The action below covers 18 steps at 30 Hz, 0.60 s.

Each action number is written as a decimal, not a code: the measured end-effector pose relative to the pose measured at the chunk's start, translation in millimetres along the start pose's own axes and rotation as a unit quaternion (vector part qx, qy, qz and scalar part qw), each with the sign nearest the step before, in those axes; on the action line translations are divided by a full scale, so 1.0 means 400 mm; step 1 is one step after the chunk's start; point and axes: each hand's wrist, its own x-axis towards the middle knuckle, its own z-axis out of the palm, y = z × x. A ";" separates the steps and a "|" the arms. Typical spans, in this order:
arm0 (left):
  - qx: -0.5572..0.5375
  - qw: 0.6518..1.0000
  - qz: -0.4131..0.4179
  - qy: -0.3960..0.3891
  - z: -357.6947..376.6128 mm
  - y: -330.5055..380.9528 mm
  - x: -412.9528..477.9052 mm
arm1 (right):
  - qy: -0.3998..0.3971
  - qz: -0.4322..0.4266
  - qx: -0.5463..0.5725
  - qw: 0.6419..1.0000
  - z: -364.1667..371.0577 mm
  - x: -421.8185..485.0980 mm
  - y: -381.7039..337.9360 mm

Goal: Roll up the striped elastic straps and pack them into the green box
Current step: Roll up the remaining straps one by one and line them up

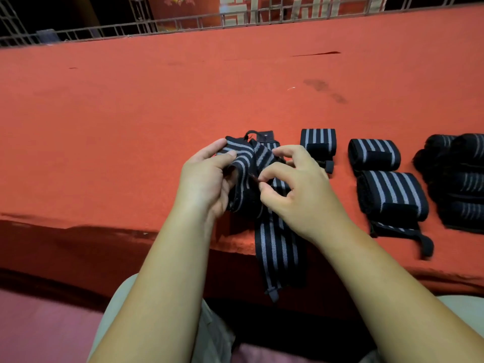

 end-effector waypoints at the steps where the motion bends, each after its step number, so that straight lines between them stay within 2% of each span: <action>1: 0.005 1.000 0.001 -0.005 0.001 0.002 -0.005 | 0.007 -0.006 -0.019 1.000 0.002 0.000 -0.001; 4: 0.017 1.000 0.003 -0.012 0.003 0.008 -0.012 | 0.019 -0.012 -0.022 1.000 -0.001 0.006 -0.004; 8: 0.018 0.999 0.038 0.004 -0.008 0.025 -0.006 | 0.050 0.078 0.152 0.984 -0.021 0.018 -0.003; 12: 0.044 0.995 0.094 -0.012 -0.027 0.050 -0.011 | 0.079 0.160 0.249 0.952 -0.060 0.029 -0.005; 15: 0.021 0.997 0.069 -0.020 -0.031 0.069 -0.032 | 0.024 0.120 0.221 0.968 -0.080 0.022 -0.022; 18: 0.015 0.999 0.050 -0.016 -0.028 0.064 -0.059 | 0.009 0.064 0.170 0.983 -0.069 -0.007 -0.052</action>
